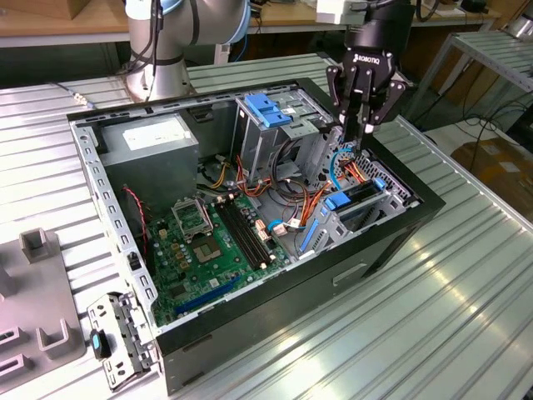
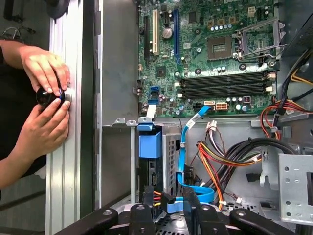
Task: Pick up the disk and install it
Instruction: 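Insert the second disk wire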
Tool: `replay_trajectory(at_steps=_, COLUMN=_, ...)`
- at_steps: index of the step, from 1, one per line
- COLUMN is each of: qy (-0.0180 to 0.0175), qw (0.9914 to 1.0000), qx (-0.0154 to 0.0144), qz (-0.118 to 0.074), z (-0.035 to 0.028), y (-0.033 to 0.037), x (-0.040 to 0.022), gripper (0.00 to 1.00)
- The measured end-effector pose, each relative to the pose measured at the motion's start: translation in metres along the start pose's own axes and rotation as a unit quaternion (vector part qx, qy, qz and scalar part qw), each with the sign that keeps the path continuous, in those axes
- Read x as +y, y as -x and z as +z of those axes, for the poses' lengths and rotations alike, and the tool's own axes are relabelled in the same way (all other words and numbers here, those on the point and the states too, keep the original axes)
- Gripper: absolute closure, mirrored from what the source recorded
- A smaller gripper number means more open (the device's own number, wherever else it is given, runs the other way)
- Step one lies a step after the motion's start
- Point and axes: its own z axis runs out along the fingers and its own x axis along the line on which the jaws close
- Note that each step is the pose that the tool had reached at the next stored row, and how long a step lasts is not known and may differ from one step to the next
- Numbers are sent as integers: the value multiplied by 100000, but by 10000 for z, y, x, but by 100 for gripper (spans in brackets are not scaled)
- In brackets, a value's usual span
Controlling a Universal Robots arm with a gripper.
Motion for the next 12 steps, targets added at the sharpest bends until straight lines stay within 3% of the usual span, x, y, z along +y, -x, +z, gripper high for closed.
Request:
replay_trajectory(at_steps=1, qy=-1, qw=100000, qx=45, qz=2, z=3, y=1, x=-2, gripper=62)
replay_trajectory(at_steps=4, qy=-1, qw=99999, qx=382, qz=24, z=17, y=7, x=-4, gripper=62)
replay_trajectory(at_steps=5, qy=-7, qw=99998, qx=604, qz=33, z=23, y=10, x=-4, gripper=62)
replay_trajectory(at_steps=6, qy=-21, qw=99988, qx=1530, qz=86, z=47, y=19, x=-6, gripper=62)
replay_trajectory(at_steps=9, qy=-27, qw=99979, qx=2023, qz=119, z=73, y=29, x=-7, gripper=62)
replay_trajectory(at_steps=12, qy=-31, qw=99973, qx=2335, qz=138, z=91, y=36, x=-8, gripper=62)
